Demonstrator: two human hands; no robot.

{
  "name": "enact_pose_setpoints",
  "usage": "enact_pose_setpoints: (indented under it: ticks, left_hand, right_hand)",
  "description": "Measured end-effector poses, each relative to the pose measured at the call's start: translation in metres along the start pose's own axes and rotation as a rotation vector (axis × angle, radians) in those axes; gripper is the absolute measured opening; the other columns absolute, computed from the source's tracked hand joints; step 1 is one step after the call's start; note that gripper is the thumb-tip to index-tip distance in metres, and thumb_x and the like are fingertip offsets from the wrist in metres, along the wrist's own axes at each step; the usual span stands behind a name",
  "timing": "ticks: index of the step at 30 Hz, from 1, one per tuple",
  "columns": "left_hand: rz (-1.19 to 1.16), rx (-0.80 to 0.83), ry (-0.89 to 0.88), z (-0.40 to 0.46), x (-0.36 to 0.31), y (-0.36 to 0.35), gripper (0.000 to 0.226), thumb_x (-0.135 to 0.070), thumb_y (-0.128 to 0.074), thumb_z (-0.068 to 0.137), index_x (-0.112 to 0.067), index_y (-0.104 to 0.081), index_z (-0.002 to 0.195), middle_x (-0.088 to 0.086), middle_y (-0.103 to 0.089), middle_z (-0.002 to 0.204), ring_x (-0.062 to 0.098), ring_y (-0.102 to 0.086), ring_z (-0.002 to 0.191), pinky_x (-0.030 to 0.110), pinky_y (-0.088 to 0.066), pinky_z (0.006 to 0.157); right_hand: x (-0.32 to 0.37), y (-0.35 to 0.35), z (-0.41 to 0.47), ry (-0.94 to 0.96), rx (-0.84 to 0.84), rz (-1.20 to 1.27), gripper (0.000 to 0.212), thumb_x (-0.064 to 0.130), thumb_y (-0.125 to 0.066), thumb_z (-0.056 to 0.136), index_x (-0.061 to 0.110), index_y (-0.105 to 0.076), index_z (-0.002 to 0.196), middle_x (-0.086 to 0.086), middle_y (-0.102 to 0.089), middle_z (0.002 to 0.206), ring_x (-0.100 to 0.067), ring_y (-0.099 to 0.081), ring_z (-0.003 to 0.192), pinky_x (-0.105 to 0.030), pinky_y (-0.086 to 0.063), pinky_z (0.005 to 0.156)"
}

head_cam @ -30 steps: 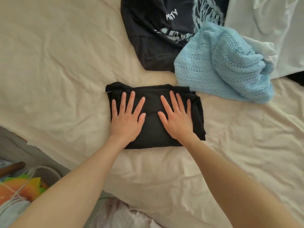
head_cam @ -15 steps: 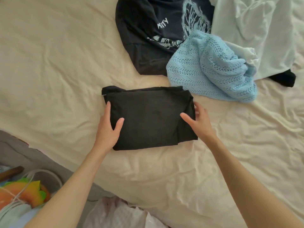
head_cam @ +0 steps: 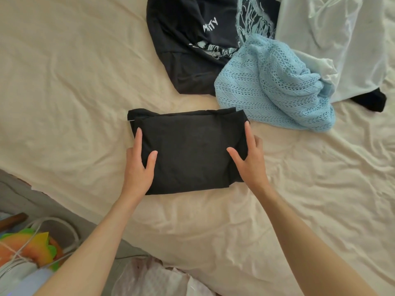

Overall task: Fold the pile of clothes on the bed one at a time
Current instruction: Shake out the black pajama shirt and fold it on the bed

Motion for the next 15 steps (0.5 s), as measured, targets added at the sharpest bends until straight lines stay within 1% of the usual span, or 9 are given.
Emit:
enact_pose_setpoints:
  ticks: [2, 4, 5, 7, 8, 10, 12, 14, 15]
  left_hand:
    - [-0.023, -0.021, -0.005, 0.0, 0.0, 0.001, 0.063, -0.028, -0.046, 0.098, -0.038, -0.011, 0.148, -0.017, -0.035, 0.119, -0.035, -0.028, 0.096, -0.005, -0.025, 0.08]
    - [-0.079, -0.029, -0.01, 0.0, 0.0, 0.003, 0.061, -0.025, -0.047, 0.097, -0.036, -0.016, 0.148, -0.031, -0.034, 0.12, -0.035, -0.026, 0.104, -0.007, -0.023, 0.086]
    - [-0.114, -0.027, -0.005, 0.0, 0.0, 0.005, 0.059, -0.025, -0.048, 0.097, -0.036, -0.019, 0.148, -0.037, -0.03, 0.125, -0.033, -0.025, 0.11, -0.006, -0.022, 0.09]
    - [-0.16, -0.011, 0.008, 0.0, 0.0, 0.01, 0.058, -0.024, -0.048, 0.097, -0.037, -0.022, 0.146, -0.036, -0.026, 0.135, -0.023, -0.024, 0.123, 0.0, -0.022, 0.098]
    - [-0.162, 0.003, 0.007, 0.0, 0.0, 0.013, 0.057, -0.024, -0.048, 0.097, -0.037, -0.022, 0.146, -0.035, -0.024, 0.137, -0.019, -0.023, 0.126, 0.001, -0.022, 0.099]
    - [-0.143, 0.031, -0.002, -0.002, -0.001, 0.018, 0.057, -0.022, -0.047, 0.097, -0.038, -0.023, 0.146, -0.033, -0.024, 0.138, -0.018, -0.023, 0.126, 0.0, -0.022, 0.098]
    - [-0.117, 0.039, -0.014, -0.007, -0.005, 0.023, 0.056, -0.02, -0.046, 0.098, -0.038, -0.023, 0.146, -0.03, -0.026, 0.138, -0.023, -0.024, 0.121, 0.002, -0.022, 0.097]
    - [-0.096, 0.032, -0.02, -0.015, -0.011, 0.03, 0.056, -0.018, -0.045, 0.098, -0.038, -0.024, 0.145, -0.028, -0.027, 0.135, -0.03, -0.024, 0.113, 0.001, -0.022, 0.094]
    - [-0.089, 0.03, -0.021, -0.02, -0.016, 0.034, 0.055, -0.018, -0.045, 0.098, -0.038, -0.025, 0.145, -0.028, -0.028, 0.134, -0.029, -0.024, 0.113, 0.001, -0.022, 0.094]
  right_hand:
    - [0.001, 0.0, 0.001, 0.004, -0.002, -0.02, 0.073, 0.015, -0.065, 0.088, 0.025, -0.025, 0.149, -0.001, -0.039, 0.116, -0.002, -0.041, 0.103, 0.006, -0.022, 0.09]
    - [0.0, 0.002, 0.002, -0.112, -0.051, 0.074, 0.07, 0.012, -0.065, 0.088, 0.026, -0.03, 0.147, -0.001, -0.044, 0.116, -0.004, -0.044, 0.103, 0.005, -0.025, 0.09]
    - [0.0, 0.004, 0.001, -0.17, -0.066, 0.134, 0.068, 0.01, -0.065, 0.088, 0.026, -0.033, 0.146, 0.0, -0.047, 0.119, -0.003, -0.046, 0.106, 0.003, -0.027, 0.093]
    - [0.002, 0.007, -0.001, -0.216, -0.046, 0.212, 0.063, 0.007, -0.064, 0.087, 0.024, -0.04, 0.143, 0.005, -0.052, 0.131, -0.003, -0.049, 0.117, -0.01, -0.034, 0.101]
    - [0.005, 0.009, -0.003, -0.215, -0.023, 0.212, 0.06, 0.006, -0.063, 0.087, 0.023, -0.044, 0.141, 0.007, -0.053, 0.134, -0.005, -0.049, 0.121, -0.015, -0.036, 0.103]
    - [0.009, 0.012, -0.007, -0.213, 0.007, 0.172, 0.053, 0.005, -0.062, 0.088, 0.022, -0.049, 0.137, 0.005, -0.056, 0.133, -0.008, -0.051, 0.122, -0.02, -0.037, 0.104]
    - [0.014, 0.016, -0.012, -0.225, -0.001, 0.163, 0.051, 0.005, -0.061, 0.088, 0.019, -0.051, 0.136, 0.002, -0.057, 0.131, -0.01, -0.051, 0.12, -0.018, -0.037, 0.102]
    - [0.021, 0.023, -0.02, -0.206, -0.017, 0.123, 0.05, 0.005, -0.062, 0.088, 0.017, -0.051, 0.135, 0.003, -0.057, 0.121, -0.007, -0.051, 0.111, -0.003, -0.034, 0.094]
    - [0.026, 0.026, -0.025, -0.178, -0.024, 0.092, 0.049, 0.004, -0.062, 0.088, 0.016, -0.052, 0.135, 0.003, -0.056, 0.116, -0.005, -0.049, 0.106, 0.003, -0.03, 0.088]
Point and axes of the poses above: each hand's wrist, its own z-axis towards the middle knuckle, its own y-axis out of the back of the hand, x = y × z, the point moved 3 cm from there along z, towards the middle knuckle
